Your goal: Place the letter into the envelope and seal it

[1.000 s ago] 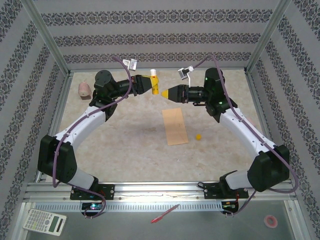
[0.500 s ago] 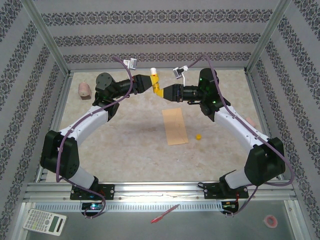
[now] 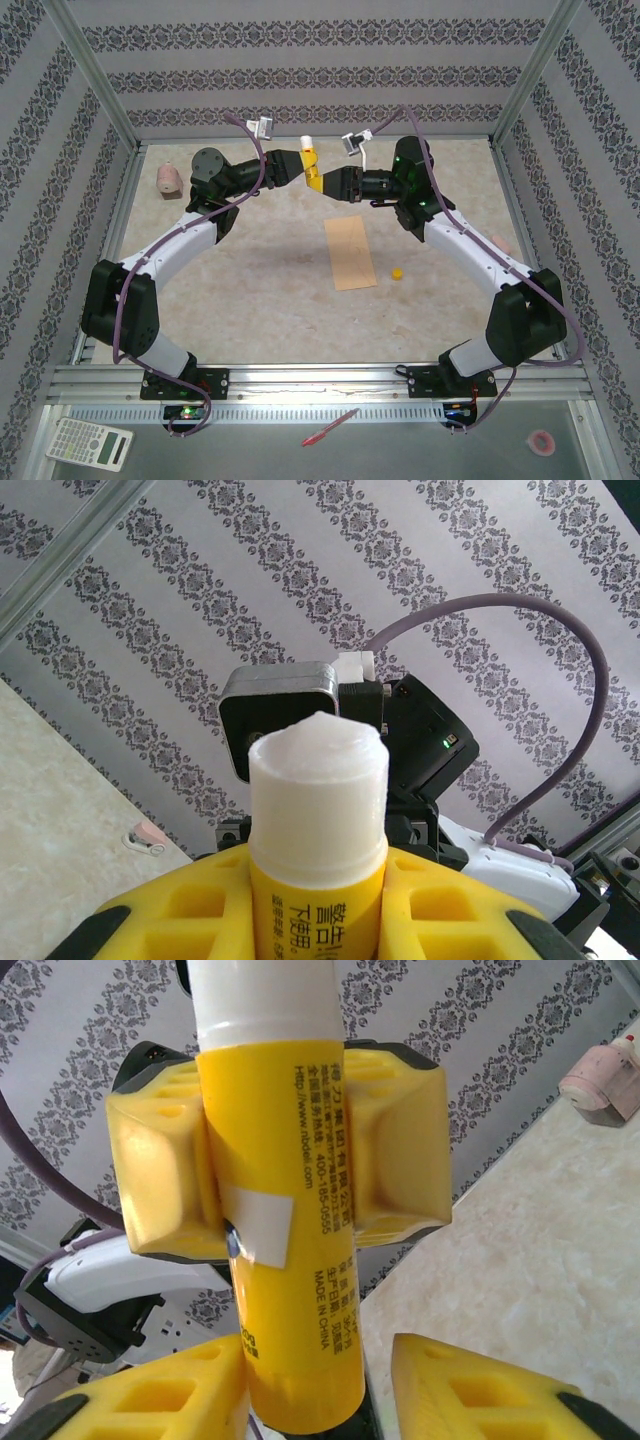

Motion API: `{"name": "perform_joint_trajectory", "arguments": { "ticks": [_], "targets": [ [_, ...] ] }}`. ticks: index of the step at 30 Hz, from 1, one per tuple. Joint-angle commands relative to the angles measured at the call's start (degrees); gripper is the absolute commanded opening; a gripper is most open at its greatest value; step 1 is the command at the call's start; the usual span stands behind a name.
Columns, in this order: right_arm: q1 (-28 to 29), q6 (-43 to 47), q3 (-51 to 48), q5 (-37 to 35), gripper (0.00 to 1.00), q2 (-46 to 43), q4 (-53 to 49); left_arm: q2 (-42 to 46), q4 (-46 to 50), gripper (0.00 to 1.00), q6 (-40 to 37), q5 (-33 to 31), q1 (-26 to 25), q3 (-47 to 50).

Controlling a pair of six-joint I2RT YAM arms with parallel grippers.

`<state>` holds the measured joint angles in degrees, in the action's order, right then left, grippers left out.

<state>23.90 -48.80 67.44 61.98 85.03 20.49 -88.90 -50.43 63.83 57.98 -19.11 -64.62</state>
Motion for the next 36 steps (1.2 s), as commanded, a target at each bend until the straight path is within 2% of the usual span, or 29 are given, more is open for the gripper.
{"name": "perform_joint_trajectory", "arguments": {
  "ticks": [1, 5, 14, 20, 24, 31, 36],
  "targets": [
    [0.77, -0.31, 1.86, -0.44, 0.34, 0.43, 3.19, -0.48, -4.71, 0.00, 0.94, -0.35, -0.24, 0.06],
    [0.72, -0.11, 1.58, -1.86, 0.25, -0.04, 3.34, -0.75, -4.60, 0.00, 1.16, -0.49, -0.23, 0.19],
    [2.25, 4.27, 1.51, -9.42, 0.19, -2.09, -2.08, -0.82, -1.12, 0.00, -0.05, -1.69, -0.39, -0.27],
    [6.67, 13.17, 3.96, -20.02, 0.18, -3.64, -13.52, 0.80, 9.53, 0.00, -6.44, -3.70, -1.52, -1.80],
    [11.21, 19.68, 7.18, -29.87, 0.18, -3.64, -21.47, 2.44, 20.76, 0.00, -12.58, -7.28, -2.75, -3.37],
    [18.48, 24.67, 9.19, -44.35, 0.18, -0.87, -24.85, 4.72, 31.52, 0.00, -17.60, -15.45, -6.22, -3.45],
    [23.60, 28.24, 9.86, -53.70, 0.18, 0.87, -25.48, 5.75, 32.70, 0.00, -16.81, -20.20, -8.18, -2.10]
  ]
}}
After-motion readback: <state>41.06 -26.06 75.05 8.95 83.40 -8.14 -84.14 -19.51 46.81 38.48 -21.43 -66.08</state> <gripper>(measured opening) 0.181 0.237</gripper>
